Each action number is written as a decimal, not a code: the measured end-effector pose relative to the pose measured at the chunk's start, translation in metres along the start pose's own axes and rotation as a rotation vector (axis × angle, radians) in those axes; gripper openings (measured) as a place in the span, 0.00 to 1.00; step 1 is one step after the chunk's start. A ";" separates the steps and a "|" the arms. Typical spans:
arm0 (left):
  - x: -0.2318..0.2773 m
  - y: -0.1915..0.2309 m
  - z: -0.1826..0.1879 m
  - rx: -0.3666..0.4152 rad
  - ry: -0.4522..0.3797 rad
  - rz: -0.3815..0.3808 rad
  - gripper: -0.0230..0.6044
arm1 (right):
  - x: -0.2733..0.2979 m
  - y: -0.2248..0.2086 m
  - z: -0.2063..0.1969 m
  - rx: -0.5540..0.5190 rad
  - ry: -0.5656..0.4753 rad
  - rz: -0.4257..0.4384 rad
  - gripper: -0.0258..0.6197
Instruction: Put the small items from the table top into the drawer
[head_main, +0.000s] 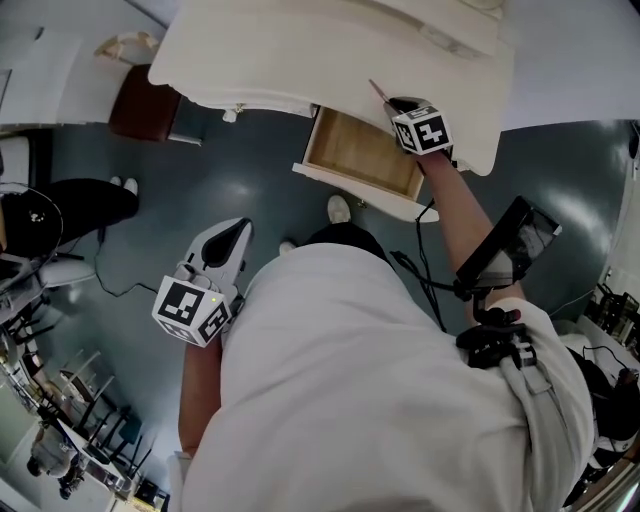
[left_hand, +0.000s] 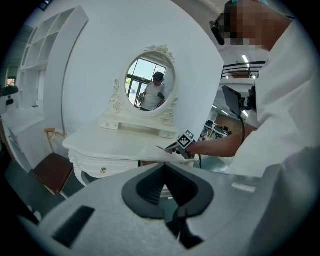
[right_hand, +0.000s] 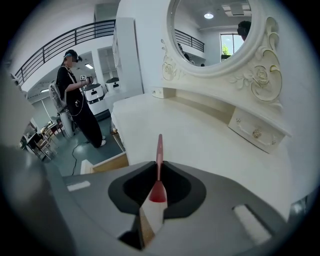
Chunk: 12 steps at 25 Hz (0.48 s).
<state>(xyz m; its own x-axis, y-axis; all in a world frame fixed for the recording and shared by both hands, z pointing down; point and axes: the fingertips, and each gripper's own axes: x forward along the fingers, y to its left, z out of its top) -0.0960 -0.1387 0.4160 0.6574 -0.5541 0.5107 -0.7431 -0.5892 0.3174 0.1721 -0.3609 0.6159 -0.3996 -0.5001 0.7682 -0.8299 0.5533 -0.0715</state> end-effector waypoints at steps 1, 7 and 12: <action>-0.002 -0.001 -0.002 0.002 -0.002 -0.008 0.04 | -0.004 0.006 -0.004 0.001 0.000 0.000 0.11; -0.009 -0.006 -0.010 0.018 -0.010 -0.051 0.04 | -0.018 0.038 -0.030 0.018 0.015 0.013 0.11; -0.020 -0.010 -0.018 0.019 -0.006 -0.073 0.04 | -0.022 0.069 -0.055 0.012 0.055 0.036 0.11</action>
<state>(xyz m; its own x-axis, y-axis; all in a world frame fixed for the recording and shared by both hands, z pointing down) -0.1043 -0.1113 0.4172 0.7104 -0.5131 0.4818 -0.6909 -0.6388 0.3384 0.1448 -0.2749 0.6290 -0.4074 -0.4427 0.7988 -0.8204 0.5617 -0.1071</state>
